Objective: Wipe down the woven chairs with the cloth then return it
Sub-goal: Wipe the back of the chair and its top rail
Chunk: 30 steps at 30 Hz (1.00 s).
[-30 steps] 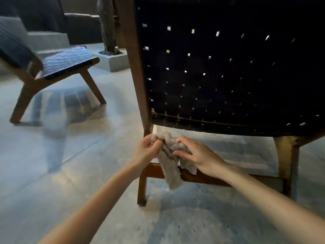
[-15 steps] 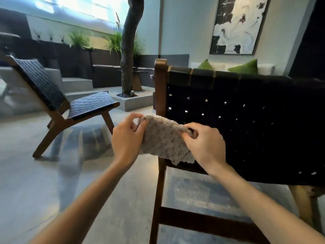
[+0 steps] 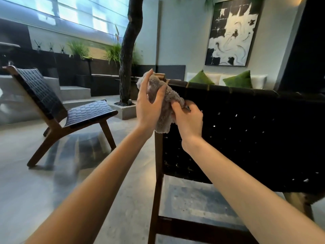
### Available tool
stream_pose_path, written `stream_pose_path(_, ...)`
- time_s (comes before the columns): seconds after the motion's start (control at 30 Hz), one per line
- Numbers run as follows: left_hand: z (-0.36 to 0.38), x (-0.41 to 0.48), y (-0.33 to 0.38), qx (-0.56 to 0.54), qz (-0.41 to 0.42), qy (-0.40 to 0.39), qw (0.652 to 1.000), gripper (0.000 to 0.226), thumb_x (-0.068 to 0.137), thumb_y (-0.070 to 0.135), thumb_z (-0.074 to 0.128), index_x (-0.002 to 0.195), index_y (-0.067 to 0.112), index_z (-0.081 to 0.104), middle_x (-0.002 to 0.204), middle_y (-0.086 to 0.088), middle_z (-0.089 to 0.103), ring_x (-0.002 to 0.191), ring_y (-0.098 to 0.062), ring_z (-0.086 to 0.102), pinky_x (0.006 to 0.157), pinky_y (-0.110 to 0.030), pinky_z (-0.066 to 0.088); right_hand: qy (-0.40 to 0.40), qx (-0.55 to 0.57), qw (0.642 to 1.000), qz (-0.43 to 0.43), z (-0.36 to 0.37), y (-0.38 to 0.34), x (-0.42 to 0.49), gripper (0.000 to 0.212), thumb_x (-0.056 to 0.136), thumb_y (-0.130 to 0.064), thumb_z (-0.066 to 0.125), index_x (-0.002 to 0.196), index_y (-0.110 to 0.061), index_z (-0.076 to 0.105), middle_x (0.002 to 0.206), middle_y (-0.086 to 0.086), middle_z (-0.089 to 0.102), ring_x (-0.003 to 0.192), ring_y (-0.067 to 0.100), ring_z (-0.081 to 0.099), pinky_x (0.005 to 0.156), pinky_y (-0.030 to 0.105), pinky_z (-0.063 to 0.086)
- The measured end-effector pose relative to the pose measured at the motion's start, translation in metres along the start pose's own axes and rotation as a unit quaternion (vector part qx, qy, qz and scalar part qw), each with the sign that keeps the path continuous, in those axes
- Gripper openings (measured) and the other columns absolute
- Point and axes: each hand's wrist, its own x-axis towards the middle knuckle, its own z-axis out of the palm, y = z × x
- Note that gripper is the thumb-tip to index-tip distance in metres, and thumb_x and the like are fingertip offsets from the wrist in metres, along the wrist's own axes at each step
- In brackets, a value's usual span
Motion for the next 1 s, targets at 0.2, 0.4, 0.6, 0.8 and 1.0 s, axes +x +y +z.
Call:
stream_pose_path(0.2, -0.003, 0.001, -0.02, 0.026, 0.018, -0.001, 1.0, 0.052, 0.096, 0.018, 0.053, 0.145, 0.019, 0.035, 0.131, -0.002, 0.052, 0.122, -0.013, 0.05, 0.102, -0.037, 0.046, -0.01, 0.005, 1.0, -0.004, 0.007, 0.013, 0.009, 0.014, 0.083, -0.027, 0.07, 0.096, -0.023, 0.069, 0.092, -0.003, 0.071, 0.09, 0.01, 0.067, 0.085, 0.036, 0.057)
stream_pose_path(0.4, -0.004, -0.012, -0.048, 0.071, 0.025, -0.003, 0.997, 0.059, 0.097, 0.016, 0.051, 0.149, 0.022, 0.024, 0.138, 0.006, 0.044, 0.127, -0.007, 0.041, 0.107, -0.036, 0.04, -0.059, -0.01, 0.998, -0.028, -0.001, 0.042, 0.009, 0.016, 0.086, -0.019, 0.067, 0.102, -0.016, 0.068, 0.095, 0.003, 0.071, 0.093, 0.015, 0.067, 0.085, 0.04, 0.057)
stream_pose_path(0.6, -0.004, -0.04, -0.092, 0.104, -0.025, 0.007, 0.994, 0.058, 0.096, 0.019, 0.054, 0.148, 0.017, 0.028, 0.148, -0.002, 0.04, 0.134, -0.016, 0.039, 0.106, -0.036, 0.042, -0.084, -0.046, 0.995, -0.009, -0.008, 0.095, -0.003, 0.016, 0.089, -0.015, 0.066, 0.105, -0.014, 0.069, 0.1, 0.006, 0.069, 0.097, 0.017, 0.065, 0.089, 0.04, 0.055)
stream_pose_path(0.8, -0.007, -0.081, -0.148, 0.098, -0.111, -0.012, 0.989, 0.05, 0.096, 0.017, 0.053, 0.144, 0.016, 0.039, 0.134, -0.005, 0.054, 0.121, -0.017, 0.053, 0.096, -0.033, 0.05, -0.127, -0.138, 0.976, 0.109, -0.015, 0.154, -0.002, 0.02, 0.087, -0.029, 0.068, 0.104, -0.019, 0.068, 0.103, 0.001, 0.07, 0.096, 0.016, 0.066, 0.088, 0.038, 0.055)
stream_pose_path(1.0, -0.01, -0.113, -0.199, 0.097, -0.175, -0.026, 0.979, 0.046, 0.095, 0.015, 0.054, 0.139, 0.022, 0.044, 0.133, -0.003, 0.052, 0.122, -0.019, 0.051, 0.097, -0.037, 0.05, -0.179, -0.165, 0.954, 0.174, -0.02, 0.212, -0.007, 0.01, 0.09, -0.024, 0.062, 0.095, -0.031, 0.056, 0.107, 0.002, 0.064, 0.099, 0.02, 0.062, 0.078, 0.03, 0.055)
